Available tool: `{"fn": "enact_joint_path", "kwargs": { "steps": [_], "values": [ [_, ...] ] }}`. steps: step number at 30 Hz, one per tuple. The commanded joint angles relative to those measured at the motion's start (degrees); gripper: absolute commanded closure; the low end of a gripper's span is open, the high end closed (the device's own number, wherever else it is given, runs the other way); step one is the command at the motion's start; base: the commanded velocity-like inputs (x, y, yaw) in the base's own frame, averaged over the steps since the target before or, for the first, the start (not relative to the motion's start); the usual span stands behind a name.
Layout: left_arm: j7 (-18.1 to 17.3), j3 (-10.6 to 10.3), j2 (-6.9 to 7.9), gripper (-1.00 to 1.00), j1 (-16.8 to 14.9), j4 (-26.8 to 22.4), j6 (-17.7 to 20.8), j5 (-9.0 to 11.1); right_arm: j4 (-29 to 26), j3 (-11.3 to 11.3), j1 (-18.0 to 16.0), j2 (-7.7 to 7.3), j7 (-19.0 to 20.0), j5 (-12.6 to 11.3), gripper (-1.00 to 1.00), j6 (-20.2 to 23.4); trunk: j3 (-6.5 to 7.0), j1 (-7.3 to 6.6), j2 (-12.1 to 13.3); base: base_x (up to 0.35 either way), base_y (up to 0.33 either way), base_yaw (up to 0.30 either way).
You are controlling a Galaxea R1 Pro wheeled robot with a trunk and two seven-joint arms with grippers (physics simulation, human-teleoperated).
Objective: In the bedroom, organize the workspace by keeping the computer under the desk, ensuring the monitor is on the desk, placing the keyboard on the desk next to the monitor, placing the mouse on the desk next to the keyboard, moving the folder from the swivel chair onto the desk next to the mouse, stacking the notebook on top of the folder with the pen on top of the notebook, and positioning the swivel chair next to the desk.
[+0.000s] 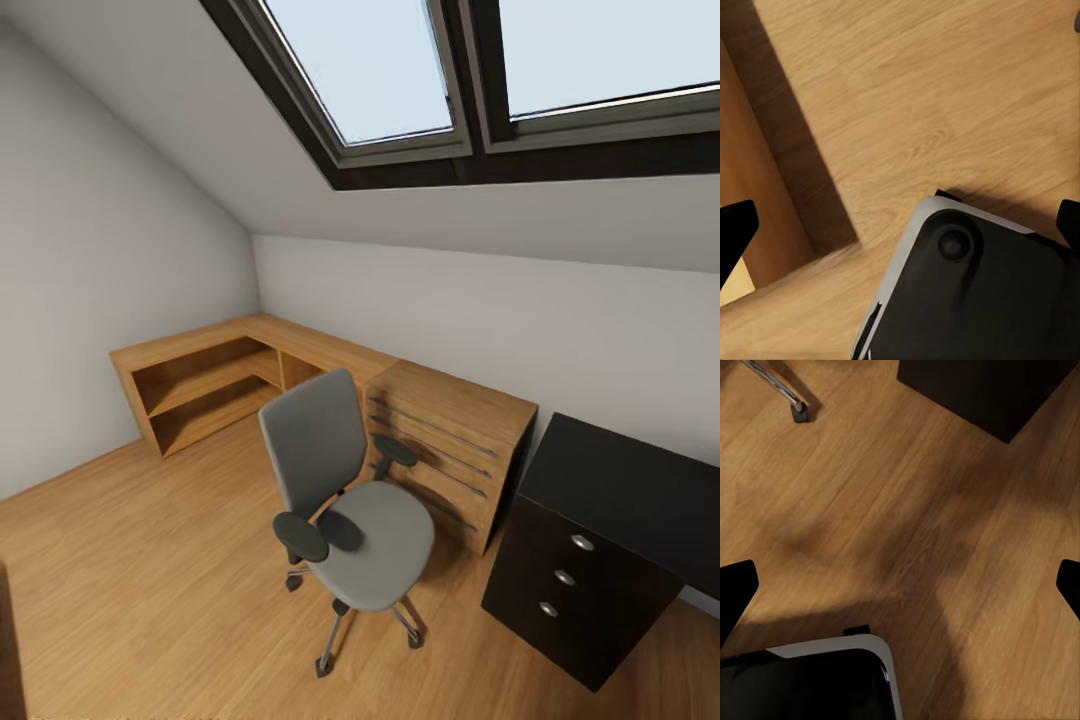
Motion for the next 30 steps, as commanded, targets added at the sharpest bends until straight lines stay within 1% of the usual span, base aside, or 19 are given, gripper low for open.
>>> {"fn": "enact_joint_path", "kwargs": {
  "steps": [1,6,9,30],
  "values": [
    [-0.02,-0.48,0.02,-1.0,0.02,-0.11,-0.07,0.56,0.02,0.52,-0.05,-0.01,-0.32,-0.26,-1.0,-0.12,-0.12,0.03,-0.11,0.0,0.0,0.016],
    [-0.02,-0.48,0.02,-1.0,0.02,-0.08,-0.06,0.56,0.02,0.55,-0.06,-0.12,-0.31,-0.26,-1.0,-0.14,-0.13,0.03,-0.11,0.0,0.0,0.037],
    [-0.02,-0.48,0.02,-1.0,0.0,-0.12,-0.06,0.56,0.01,0.55,-0.06,-0.13,-0.3,-0.31,-1.0,-0.14,-0.13,0.03,-0.11,0.0,0.0,0.156],
    [-0.02,-0.48,0.02,-1.0,0.03,-0.1,-0.06,0.56,-0.07,0.56,-0.05,-0.14,-0.35,-0.35,-1.0,-0.15,-0.13,0.03,-0.11,0.0,0.0,0.228]
  ]
}}
